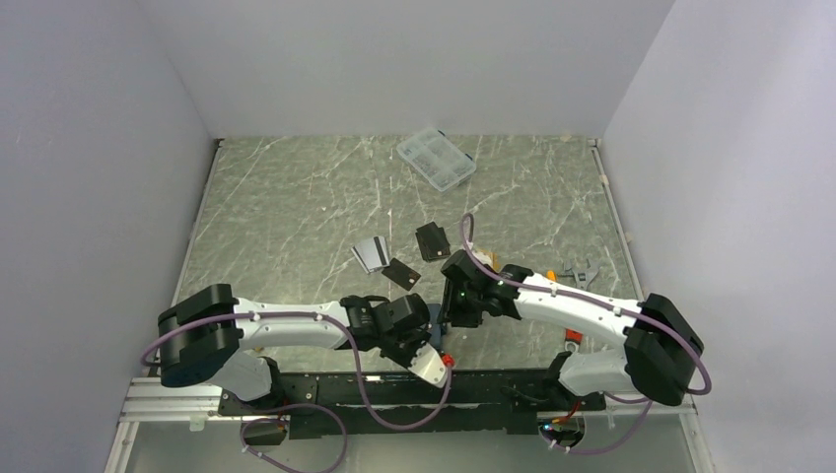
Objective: Put the credit cards into the card holder
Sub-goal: Close the card holder at the center of the board.
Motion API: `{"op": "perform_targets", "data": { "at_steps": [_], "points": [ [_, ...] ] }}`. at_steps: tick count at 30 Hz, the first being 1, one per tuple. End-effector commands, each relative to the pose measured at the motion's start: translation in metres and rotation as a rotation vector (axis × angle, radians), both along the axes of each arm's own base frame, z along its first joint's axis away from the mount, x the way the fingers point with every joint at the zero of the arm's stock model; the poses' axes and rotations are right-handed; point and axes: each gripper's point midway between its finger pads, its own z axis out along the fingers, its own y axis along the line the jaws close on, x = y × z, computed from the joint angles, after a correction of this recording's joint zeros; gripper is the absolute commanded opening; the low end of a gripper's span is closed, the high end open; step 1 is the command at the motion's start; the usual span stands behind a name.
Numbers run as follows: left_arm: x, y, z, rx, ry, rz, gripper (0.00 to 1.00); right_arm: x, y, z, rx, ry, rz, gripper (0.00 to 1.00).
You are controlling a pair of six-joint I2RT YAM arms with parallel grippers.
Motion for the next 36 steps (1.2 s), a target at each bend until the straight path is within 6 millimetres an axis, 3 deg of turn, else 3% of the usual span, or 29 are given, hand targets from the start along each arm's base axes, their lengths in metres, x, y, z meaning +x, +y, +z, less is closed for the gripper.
{"op": "perform_targets", "data": {
  "at_steps": [1, 5, 19, 23, 29, 36],
  "points": [
    [0.001, -0.015, 0.028, -0.049, -0.019, -0.049, 0.0, 0.008, 0.004, 0.006, -0.031, -0.006, 0.034, 0.36],
    [0.004, -0.014, 0.025, -0.03, -0.035, -0.062, 0.0, 0.015, 0.004, 0.004, -0.066, -0.011, 0.043, 0.27],
    [0.047, -0.03, 0.016, -0.074, -0.157, 0.002, 0.0, 0.008, -0.007, -0.006, -0.128, 0.024, 0.067, 0.21],
    [0.044, -0.03, 0.008, -0.05, -0.139, -0.013, 0.0, 0.008, -0.008, -0.005, -0.139, 0.024, 0.072, 0.19],
    [0.033, -0.023, -0.004, -0.019, -0.085, -0.032, 0.0, 0.007, -0.007, -0.005, -0.134, 0.026, 0.083, 0.0],
    [0.032, -0.021, -0.007, -0.022, -0.08, -0.022, 0.0, 0.014, 0.008, 0.001, -0.097, 0.011, 0.112, 0.0]
  ]
}}
